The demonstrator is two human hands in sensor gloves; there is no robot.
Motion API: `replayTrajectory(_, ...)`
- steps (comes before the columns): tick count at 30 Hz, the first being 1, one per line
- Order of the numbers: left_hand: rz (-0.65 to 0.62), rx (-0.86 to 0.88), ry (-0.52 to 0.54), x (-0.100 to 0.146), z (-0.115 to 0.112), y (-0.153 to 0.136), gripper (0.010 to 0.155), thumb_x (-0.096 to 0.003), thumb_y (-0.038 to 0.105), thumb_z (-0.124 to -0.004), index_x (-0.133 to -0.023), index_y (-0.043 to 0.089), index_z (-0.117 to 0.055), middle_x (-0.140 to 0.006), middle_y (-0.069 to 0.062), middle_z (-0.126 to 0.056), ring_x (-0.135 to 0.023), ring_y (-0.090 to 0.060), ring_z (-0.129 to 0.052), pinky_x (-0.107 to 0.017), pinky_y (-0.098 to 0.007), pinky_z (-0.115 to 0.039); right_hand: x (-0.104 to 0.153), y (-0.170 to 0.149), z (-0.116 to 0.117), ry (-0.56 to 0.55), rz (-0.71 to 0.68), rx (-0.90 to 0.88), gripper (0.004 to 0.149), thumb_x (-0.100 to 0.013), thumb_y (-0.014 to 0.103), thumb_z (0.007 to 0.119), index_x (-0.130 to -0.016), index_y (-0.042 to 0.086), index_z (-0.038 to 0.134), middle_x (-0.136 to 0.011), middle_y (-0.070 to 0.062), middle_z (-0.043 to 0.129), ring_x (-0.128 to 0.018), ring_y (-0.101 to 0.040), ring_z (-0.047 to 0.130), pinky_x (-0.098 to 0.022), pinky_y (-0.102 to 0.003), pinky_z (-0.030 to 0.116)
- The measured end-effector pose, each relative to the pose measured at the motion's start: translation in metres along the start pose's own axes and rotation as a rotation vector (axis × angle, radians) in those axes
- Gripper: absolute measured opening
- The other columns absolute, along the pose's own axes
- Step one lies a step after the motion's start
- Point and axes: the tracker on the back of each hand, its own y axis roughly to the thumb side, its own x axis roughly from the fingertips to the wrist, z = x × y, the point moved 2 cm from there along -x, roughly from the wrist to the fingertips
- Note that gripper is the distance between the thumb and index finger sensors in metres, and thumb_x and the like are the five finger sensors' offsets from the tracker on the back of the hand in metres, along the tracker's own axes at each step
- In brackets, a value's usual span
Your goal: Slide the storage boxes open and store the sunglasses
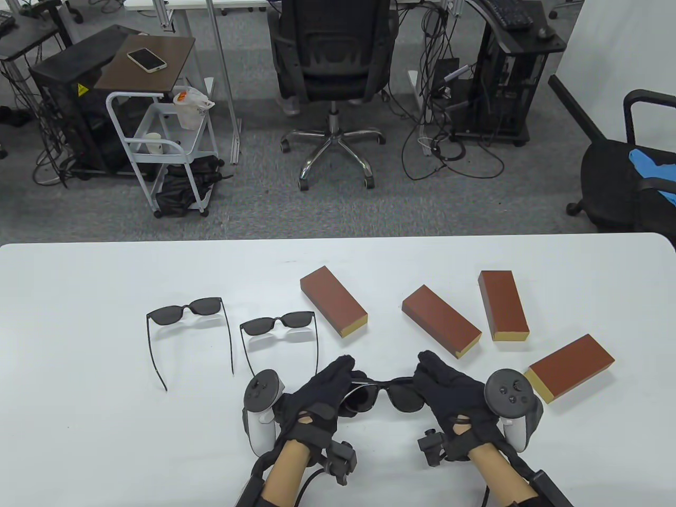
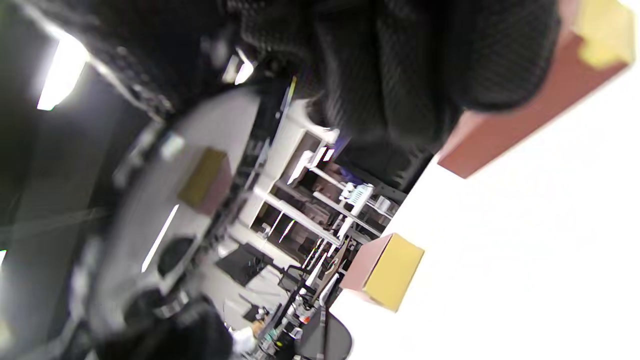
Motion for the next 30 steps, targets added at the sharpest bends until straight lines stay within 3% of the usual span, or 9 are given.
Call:
replayTrajectory(2, 0.006, -0.02, 0.001, -0.001, 0.0, -0.002, 0.054, -0.0513, 0.032, -0.075, -0.103, 0.017, -0.068, -0.094, -0.013, -0.088, -0.071, -0.029, -0.099, -0.05, -0.051, -0.084, 0.003, 0.018, 0.005, 0.051, -0.19, 0.158, 0.053, -0.032, 0.045, 0.088, -0.082, 0.027, 0.079, -0.093, -0.015, 0.071, -0.081, -0.042, 0.074, -0.06, -0.053, 0.067)
replayTrajectory(4, 0.012, -0.04, -0.017, -0.002, -0.001, -0.003, 0.054, -0.0512, 0.032, -0.075, -0.103, 0.017, -0.068, -0.094, -0.013, -0.088, -0.072, -0.03, -0.099, -0.051, -0.051, -0.084, 0.007, 0.034, 0.01, 0.058, -0.328, 0.296, 0.05, -0.032, 0.044, 0.088, -0.079, 0.028, 0.082, -0.092, -0.013, 0.073, -0.083, -0.041, 0.074, -0.061, -0.054, 0.066)
replayTrajectory(11, 0.015, -0.12, -0.053, -0.005, -0.006, -0.005, 0.054, -0.0501, 0.031, -0.076, -0.102, 0.017, -0.07, -0.093, -0.014, -0.089, -0.071, -0.031, -0.099, -0.051, -0.052, -0.083, 0.023, 0.06, 0.036, 0.094, -0.585, 0.627, 0.042, -0.031, 0.04, 0.089, -0.071, 0.026, 0.088, -0.078, -0.008, 0.089, -0.071, -0.034, 0.088, -0.055, -0.052, 0.074)
replayTrajectory(17, 0.021, -0.179, -0.067, -0.007, -0.007, -0.006, 0.054, -0.0502, 0.031, -0.076, -0.102, 0.017, -0.071, -0.092, -0.014, -0.09, -0.07, -0.031, -0.099, -0.05, -0.053, -0.083, 0.025, 0.061, 0.042, 0.108, -0.585, 0.695, 0.039, -0.03, 0.037, 0.09, -0.067, 0.023, 0.091, -0.063, -0.007, 0.098, -0.056, -0.03, 0.097, -0.047, -0.05, 0.08)
replayTrajectory(21, -0.01, -0.375, 0.024, -0.002, -0.002, 0.003, 0.055, -0.0502, 0.037, -0.076, -0.103, 0.021, -0.071, -0.093, -0.012, -0.089, -0.071, -0.033, -0.097, -0.05, -0.054, -0.08, 0.025, 0.059, 0.045, 0.144, -0.554, 0.729, 0.039, -0.03, 0.037, 0.09, -0.066, 0.024, 0.092, -0.06, -0.007, 0.099, -0.053, -0.028, 0.098, -0.044, -0.049, 0.082)
replayTrajectory(30, -0.153, -0.916, 0.334, 0.013, 0.02, 0.04, 0.057, -0.0479, 0.045, -0.076, -0.101, 0.026, -0.074, -0.097, -0.01, -0.086, -0.077, -0.034, -0.093, -0.054, -0.056, -0.076, 0.03, 0.041, 0.078, 0.492, -0.485, 0.892, 0.038, -0.029, 0.037, 0.091, -0.066, 0.026, 0.093, -0.062, -0.005, 0.099, -0.055, -0.028, 0.097, -0.046, -0.048, 0.081)
